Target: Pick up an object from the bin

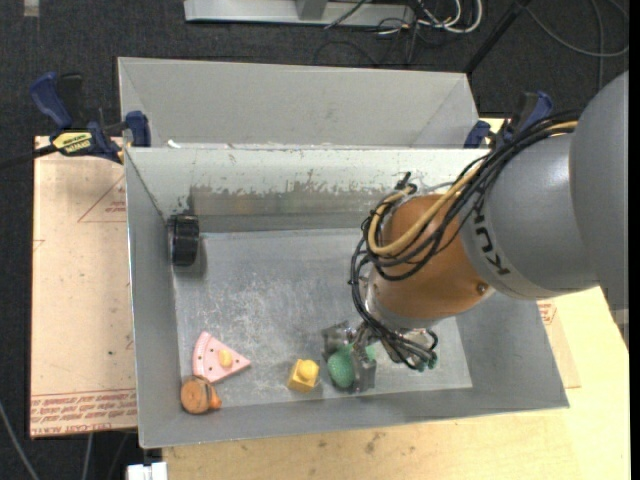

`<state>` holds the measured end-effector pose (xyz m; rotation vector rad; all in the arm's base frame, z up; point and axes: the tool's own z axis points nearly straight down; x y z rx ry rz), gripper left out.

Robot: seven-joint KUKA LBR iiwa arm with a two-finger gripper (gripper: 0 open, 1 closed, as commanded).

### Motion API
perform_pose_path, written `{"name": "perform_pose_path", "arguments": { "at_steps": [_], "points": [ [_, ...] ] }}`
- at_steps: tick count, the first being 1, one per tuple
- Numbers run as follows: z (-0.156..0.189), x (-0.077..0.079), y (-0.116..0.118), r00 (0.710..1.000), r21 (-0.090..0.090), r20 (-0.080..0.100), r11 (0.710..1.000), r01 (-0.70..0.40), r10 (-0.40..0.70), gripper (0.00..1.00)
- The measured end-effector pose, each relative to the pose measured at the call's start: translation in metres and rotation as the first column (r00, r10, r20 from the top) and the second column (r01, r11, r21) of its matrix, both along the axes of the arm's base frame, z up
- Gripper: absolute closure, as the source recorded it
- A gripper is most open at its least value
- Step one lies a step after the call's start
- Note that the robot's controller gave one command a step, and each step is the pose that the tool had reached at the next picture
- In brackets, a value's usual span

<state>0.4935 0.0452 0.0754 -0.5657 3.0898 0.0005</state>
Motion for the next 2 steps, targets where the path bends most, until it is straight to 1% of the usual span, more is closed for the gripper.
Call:
{"name": "perform_pose_path", "arguments": {
  "at_steps": [2],
  "points": [
    [-0.0001,-0.0001,0.0001,1.0,0.0,0.0,1.0,0.0,0.0,1.0]
  ]
}}
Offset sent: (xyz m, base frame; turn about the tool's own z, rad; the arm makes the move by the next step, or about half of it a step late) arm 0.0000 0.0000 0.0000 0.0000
